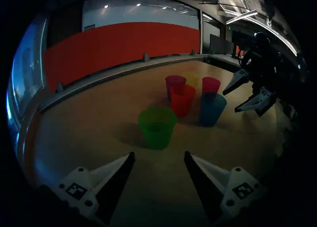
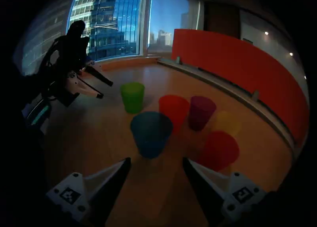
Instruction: Pour water
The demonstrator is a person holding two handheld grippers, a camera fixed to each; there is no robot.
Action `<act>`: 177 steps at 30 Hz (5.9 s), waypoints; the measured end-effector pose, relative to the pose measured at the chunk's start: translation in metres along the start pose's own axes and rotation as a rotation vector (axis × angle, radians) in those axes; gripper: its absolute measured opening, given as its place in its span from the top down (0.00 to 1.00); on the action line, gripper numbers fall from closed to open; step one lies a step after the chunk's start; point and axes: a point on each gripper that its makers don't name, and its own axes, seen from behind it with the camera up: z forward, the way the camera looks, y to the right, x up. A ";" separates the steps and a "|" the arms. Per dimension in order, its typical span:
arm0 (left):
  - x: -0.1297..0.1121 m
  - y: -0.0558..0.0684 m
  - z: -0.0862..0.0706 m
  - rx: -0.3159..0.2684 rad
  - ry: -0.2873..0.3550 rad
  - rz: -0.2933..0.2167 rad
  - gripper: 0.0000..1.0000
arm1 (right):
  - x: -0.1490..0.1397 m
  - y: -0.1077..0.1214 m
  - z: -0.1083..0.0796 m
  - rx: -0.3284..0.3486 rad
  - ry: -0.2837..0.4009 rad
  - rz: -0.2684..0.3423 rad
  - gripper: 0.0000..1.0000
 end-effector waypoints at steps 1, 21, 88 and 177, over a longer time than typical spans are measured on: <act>0.000 0.000 -0.001 0.003 0.002 0.000 0.08 | -0.001 0.001 -0.002 -0.004 0.001 0.003 0.00; 0.013 -0.014 -0.013 0.138 0.095 -0.038 0.08 | 0.000 0.036 -0.038 -0.187 0.065 0.128 0.00; 0.111 -0.061 -0.070 0.585 0.601 -0.189 0.08 | 0.074 0.139 -0.153 -0.843 0.589 0.303 0.00; 0.054 -0.083 -0.026 0.615 0.568 -0.219 0.08 | 0.080 0.142 -0.167 -0.891 0.587 0.302 0.00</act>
